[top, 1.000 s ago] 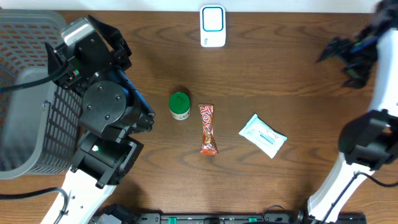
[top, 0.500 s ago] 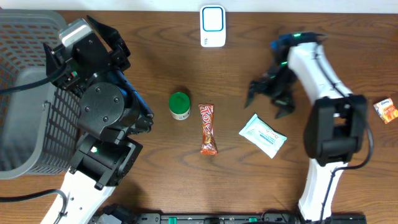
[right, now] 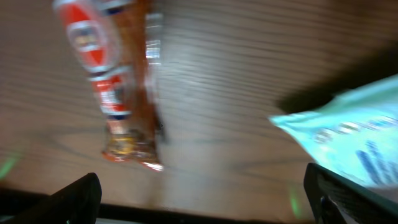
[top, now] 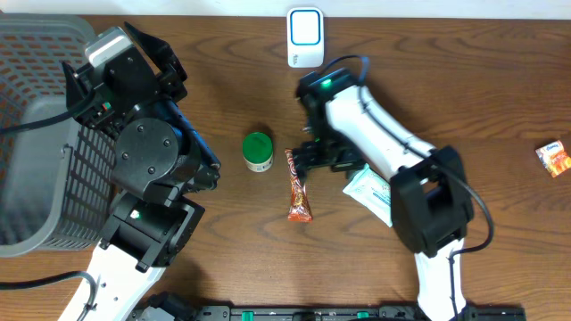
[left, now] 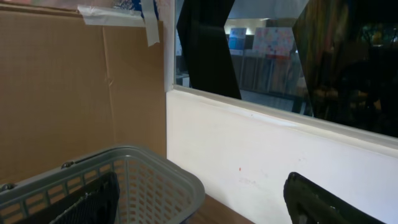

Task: Scan the item barcode
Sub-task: 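Reach the right gripper to the green-capped bottle and grasp it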

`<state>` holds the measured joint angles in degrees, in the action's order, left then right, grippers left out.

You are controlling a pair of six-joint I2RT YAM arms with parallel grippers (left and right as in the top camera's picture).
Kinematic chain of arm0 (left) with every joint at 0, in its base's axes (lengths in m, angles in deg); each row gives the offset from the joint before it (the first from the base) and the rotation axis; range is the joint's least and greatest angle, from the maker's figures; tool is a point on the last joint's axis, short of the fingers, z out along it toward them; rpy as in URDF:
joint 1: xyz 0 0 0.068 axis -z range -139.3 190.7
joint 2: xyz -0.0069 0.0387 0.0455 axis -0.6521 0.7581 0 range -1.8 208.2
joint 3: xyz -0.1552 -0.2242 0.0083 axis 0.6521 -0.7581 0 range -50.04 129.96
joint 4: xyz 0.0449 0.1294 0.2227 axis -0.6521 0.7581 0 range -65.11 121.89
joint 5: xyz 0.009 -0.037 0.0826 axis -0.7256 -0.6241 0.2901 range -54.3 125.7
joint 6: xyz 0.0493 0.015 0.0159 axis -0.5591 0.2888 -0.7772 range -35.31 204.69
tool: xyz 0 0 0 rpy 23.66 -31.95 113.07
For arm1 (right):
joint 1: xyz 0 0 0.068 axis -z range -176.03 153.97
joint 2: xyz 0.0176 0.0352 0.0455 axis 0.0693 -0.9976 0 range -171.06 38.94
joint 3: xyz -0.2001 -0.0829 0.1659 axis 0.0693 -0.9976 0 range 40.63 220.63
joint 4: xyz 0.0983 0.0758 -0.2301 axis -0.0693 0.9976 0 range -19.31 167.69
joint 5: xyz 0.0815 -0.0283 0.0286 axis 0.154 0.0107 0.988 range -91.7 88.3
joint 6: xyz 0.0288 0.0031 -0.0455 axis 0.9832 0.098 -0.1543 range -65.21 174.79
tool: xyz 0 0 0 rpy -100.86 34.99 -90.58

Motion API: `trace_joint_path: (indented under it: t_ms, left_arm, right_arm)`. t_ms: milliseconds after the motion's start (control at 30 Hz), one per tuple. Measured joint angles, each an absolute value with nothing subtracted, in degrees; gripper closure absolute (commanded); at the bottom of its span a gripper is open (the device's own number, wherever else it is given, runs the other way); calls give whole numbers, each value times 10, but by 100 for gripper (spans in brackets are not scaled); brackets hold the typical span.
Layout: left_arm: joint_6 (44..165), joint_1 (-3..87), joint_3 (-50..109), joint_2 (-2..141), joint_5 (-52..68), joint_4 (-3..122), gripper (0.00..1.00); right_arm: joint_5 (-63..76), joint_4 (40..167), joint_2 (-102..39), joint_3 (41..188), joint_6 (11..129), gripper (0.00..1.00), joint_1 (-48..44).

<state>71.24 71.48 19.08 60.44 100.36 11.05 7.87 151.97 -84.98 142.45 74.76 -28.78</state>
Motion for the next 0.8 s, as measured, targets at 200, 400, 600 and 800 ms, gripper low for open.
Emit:
trace_joint_path:
  t_ms: [200, 400, 600, 800]
  left_arm:
    - [712, 715, 191, 604, 1004, 110, 15]
    - [712, 715, 191, 595, 1008, 111, 15]
    - [725, 715, 191, 563, 1039, 110, 15]
    - [738, 715, 191, 488, 1063, 110, 15]
  right_arm:
    - [68, 1427, -850, 1424, 780, 1, -343]
    - [64, 1427, -850, 1426, 815, 1, -352]
    - [62, 1467, -850, 1483, 808, 1, -352]
    - [54, 1425, -850, 1536, 791, 1, -356]
